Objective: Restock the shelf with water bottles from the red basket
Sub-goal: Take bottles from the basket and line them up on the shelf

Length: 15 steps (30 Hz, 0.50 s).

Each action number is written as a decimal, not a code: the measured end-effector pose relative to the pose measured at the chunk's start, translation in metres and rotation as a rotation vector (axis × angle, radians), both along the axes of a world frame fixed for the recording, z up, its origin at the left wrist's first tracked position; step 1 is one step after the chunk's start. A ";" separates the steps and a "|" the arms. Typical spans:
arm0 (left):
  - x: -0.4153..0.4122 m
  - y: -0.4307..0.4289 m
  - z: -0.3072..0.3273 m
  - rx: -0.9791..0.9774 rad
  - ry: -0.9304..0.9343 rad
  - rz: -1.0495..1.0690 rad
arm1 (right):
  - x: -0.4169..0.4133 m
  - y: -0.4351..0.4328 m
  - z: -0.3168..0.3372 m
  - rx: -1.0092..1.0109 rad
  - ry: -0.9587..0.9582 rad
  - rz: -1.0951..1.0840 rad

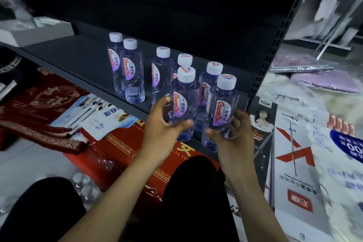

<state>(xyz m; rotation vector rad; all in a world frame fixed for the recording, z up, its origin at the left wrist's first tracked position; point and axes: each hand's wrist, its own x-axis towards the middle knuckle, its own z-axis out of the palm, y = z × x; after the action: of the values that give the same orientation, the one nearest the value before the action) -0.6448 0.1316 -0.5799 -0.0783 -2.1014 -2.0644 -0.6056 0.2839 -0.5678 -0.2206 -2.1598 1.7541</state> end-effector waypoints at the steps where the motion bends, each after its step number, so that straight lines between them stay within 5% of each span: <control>1: -0.001 -0.002 -0.001 -0.006 0.013 0.004 | -0.002 0.000 -0.001 -0.006 0.000 -0.012; 15: -0.020 -0.002 -0.008 -0.043 -0.045 -0.071 | -0.010 -0.003 -0.008 0.091 0.017 0.066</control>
<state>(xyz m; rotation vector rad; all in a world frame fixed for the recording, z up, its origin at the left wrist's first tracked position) -0.6648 0.1292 -0.5880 -0.1164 -2.2003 -2.0797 -0.6158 0.2805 -0.5755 -0.1124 -2.2528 1.6809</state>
